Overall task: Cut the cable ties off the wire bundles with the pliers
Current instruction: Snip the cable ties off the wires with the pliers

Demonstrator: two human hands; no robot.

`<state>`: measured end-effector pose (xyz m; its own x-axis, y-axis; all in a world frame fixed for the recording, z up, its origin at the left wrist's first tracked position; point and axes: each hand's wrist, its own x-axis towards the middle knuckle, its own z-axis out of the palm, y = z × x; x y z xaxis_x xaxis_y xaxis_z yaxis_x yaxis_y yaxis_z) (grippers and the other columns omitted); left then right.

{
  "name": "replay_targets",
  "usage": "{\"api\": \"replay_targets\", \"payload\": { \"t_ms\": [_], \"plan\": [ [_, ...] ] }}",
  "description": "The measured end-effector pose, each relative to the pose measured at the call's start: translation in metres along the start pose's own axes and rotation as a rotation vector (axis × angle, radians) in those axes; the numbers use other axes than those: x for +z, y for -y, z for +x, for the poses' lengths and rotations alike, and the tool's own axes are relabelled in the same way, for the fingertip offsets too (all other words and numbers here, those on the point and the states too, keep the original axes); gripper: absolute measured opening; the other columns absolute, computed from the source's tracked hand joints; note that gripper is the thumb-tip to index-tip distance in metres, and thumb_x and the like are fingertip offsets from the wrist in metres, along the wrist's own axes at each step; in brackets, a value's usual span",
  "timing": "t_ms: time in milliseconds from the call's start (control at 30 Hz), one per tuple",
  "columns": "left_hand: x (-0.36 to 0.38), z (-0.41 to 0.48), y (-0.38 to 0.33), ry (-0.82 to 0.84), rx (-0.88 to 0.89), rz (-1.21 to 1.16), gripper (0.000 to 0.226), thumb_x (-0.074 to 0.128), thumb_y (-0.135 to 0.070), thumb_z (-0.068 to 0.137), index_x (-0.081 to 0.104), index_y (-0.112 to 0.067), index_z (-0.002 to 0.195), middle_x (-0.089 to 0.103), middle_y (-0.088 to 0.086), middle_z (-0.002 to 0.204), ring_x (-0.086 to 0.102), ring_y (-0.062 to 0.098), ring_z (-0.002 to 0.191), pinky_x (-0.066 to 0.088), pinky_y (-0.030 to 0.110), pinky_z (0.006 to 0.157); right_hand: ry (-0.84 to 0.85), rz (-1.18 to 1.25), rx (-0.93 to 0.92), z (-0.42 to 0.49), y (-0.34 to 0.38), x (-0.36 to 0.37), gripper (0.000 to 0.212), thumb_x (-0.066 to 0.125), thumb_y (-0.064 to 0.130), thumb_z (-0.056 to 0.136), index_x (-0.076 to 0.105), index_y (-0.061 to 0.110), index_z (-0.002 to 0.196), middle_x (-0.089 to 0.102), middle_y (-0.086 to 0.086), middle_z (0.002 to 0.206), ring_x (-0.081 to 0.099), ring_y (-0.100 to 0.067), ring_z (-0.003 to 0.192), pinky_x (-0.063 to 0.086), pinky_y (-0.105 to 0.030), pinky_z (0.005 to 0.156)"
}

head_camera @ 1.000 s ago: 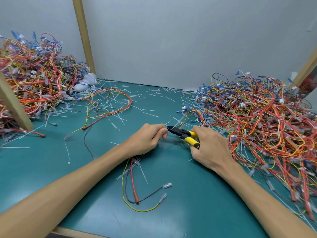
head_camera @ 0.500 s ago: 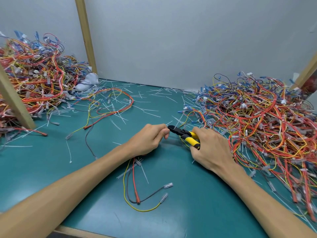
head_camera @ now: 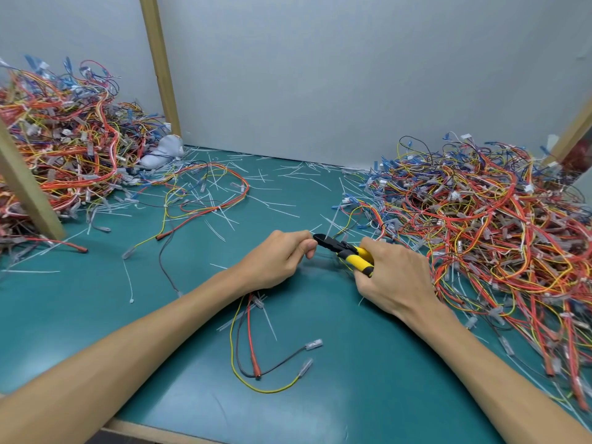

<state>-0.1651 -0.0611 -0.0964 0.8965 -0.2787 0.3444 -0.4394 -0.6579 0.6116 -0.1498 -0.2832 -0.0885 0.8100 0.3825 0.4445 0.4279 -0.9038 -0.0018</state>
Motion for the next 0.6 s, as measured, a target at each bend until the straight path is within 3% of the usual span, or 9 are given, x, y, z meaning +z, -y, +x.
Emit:
{"api": "replay_targets", "payload": {
  "t_ms": [100, 267, 433, 600],
  "plan": [
    [0.0004, 0.0002, 0.0001, 0.000, 0.000, -0.002, 0.029, 0.039, -0.020, 0.103, 0.049, -0.023, 0.077, 0.040, -0.003, 0.053, 0.034, 0.014, 0.050, 0.033, 0.031, 0.054, -0.018, 0.005, -0.014, -0.0006, -0.0007, 0.0006, 0.021, 0.051, 0.042, 0.072, 0.051, 0.022, 0.076, 0.051, 0.006, 0.063, 0.048, -0.025, 0.060, 0.023, -0.028, 0.050],
    [-0.0001, 0.0004, -0.0003, -0.004, 0.000, 0.001, 0.029, 0.039, -0.019, 0.103, 0.049, -0.023, 0.076, 0.038, -0.006, 0.051, 0.035, 0.012, 0.049, 0.031, 0.025, 0.053, -0.015, -0.020, -0.042, 0.0007, -0.0027, 0.0018, 0.027, 0.064, 0.041, 0.078, 0.058, 0.022, 0.096, 0.058, 0.004, 0.082, 0.053, -0.023, 0.079, 0.027, -0.029, 0.064],
    [0.0000, 0.0004, 0.0007, -0.007, 0.001, 0.000, 0.029, 0.039, -0.019, 0.103, 0.050, -0.021, 0.077, 0.037, -0.007, 0.051, 0.034, 0.013, 0.049, 0.031, 0.027, 0.054, -0.010, 0.018, -0.017, -0.0011, 0.0000, -0.0006, 0.028, 0.056, 0.047, 0.078, 0.047, 0.021, 0.074, 0.051, 0.006, 0.063, 0.049, -0.024, 0.062, 0.029, -0.029, 0.050],
    [0.0005, 0.0005, -0.0004, -0.010, 0.015, 0.004, 0.029, 0.039, -0.019, 0.104, 0.051, -0.019, 0.077, 0.037, -0.008, 0.050, 0.037, 0.011, 0.050, 0.030, 0.020, 0.053, -0.030, 0.030, 0.013, -0.0002, -0.0004, 0.0009, 0.034, 0.048, 0.052, 0.076, 0.045, 0.019, 0.071, 0.054, 0.004, 0.063, 0.051, -0.028, 0.063, 0.028, -0.030, 0.050]
  ]
}}
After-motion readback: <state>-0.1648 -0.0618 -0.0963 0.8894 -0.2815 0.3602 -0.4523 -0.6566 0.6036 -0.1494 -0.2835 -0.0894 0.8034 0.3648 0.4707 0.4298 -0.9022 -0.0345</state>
